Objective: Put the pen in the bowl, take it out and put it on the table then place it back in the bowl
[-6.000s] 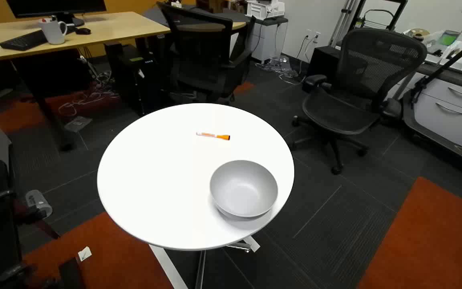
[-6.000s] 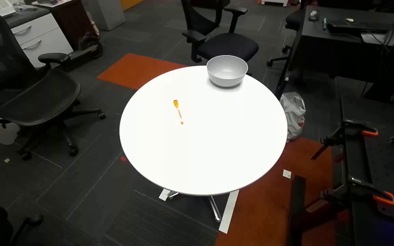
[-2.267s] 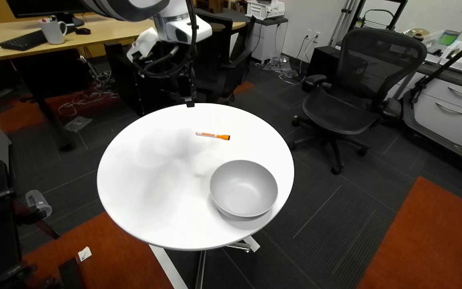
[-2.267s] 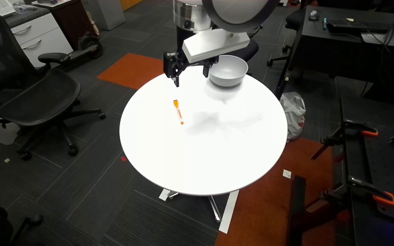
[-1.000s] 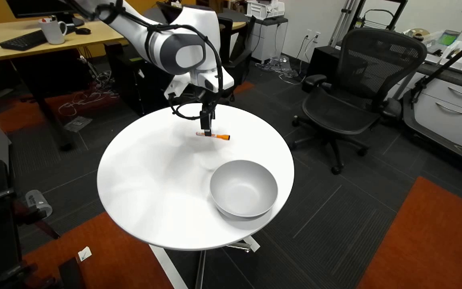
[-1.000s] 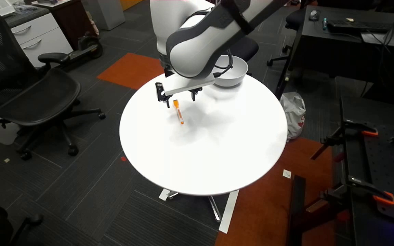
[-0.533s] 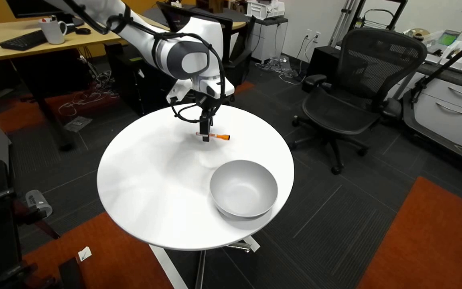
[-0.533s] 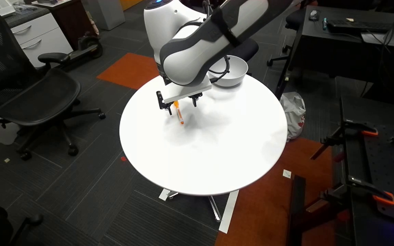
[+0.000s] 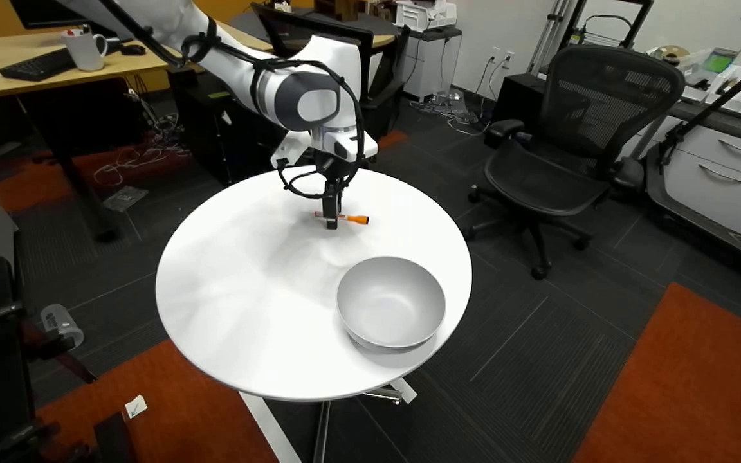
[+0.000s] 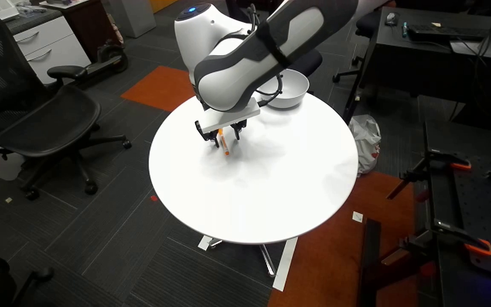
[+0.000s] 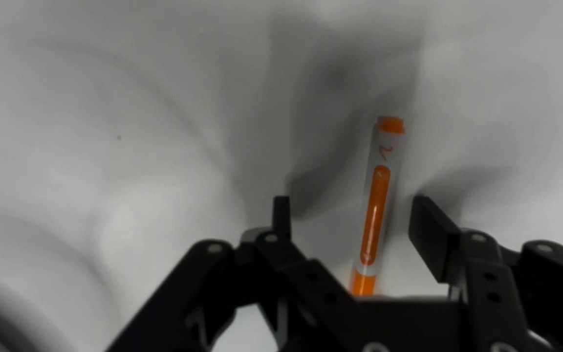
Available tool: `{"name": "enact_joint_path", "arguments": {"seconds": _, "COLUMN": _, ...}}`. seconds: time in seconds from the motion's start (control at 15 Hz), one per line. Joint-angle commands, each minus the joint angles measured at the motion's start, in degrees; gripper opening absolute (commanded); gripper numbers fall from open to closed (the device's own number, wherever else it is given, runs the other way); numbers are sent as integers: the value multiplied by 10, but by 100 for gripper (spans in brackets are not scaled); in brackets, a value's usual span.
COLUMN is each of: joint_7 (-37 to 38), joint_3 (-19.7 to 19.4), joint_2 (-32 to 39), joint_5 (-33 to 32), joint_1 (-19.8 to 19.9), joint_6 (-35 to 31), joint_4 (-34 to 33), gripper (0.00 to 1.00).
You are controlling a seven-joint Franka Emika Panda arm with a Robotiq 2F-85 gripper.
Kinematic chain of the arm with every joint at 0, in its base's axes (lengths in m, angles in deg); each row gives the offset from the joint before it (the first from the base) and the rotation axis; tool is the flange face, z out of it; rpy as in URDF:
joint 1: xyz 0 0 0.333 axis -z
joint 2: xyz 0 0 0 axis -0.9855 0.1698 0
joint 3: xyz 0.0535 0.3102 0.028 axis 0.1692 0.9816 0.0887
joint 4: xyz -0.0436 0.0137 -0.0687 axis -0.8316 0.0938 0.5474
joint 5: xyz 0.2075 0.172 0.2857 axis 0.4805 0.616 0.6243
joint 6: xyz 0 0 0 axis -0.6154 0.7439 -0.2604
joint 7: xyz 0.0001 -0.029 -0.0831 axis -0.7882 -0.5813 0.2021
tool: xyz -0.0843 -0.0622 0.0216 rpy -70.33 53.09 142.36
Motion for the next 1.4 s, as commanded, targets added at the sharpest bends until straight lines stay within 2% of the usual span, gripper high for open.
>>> {"name": "enact_joint_path", "arguments": {"seconds": 0.0, "joint_7": 12, "joint_3": -4, "joint_2": 15, "joint_5": 10, "joint_1": 1, "joint_6": 37, "joint_4": -40, "gripper": 34}}
{"name": "enact_joint_path", "arguments": {"seconds": 0.27, "joint_7": 11, "joint_3": -4, "joint_2": 22, "joint_5": 10, "joint_1": 4, "joint_6": 44, "joint_4": -52, "gripper": 4}}
{"name": "enact_joint_path", "arguments": {"seconds": 0.33, "joint_7": 11, "joint_3": -4, "joint_2": 22, "joint_5": 10, "joint_1": 5, "joint_6": 47, "joint_4": -55, "gripper": 0}}
{"name": "enact_joint_path", "arguments": {"seconds": 0.47, "joint_7": 13, "joint_3": -4, "joint_2": 15, "joint_5": 8, "joint_1": 1, "joint_6": 48, "joint_4": -53, "gripper": 2}}
{"name": "enact_joint_path", "arguments": {"seconds": 0.87, "joint_7": 50, "joint_3": -31, "joint_2": -83, "joint_5": -19, "joint_1": -36, "joint_6": 34, "joint_4": 36, "gripper": 3}}
{"name": "enact_joint_path", "arguments": {"seconds": 1.13, "joint_7": 103, "joint_3": -52, "joint_2": -159, "joint_5": -32, "joint_1": -47, "joint_6": 20, "joint_4": 125, "gripper": 3}}
{"name": "enact_joint_path", "arguments": {"seconds": 1.33, "joint_7": 135, "joint_3": -59, "joint_2": -214, "joint_5": -39, "joint_1": -41, "joint_6": 7, "joint_4": 197, "gripper": 3}}
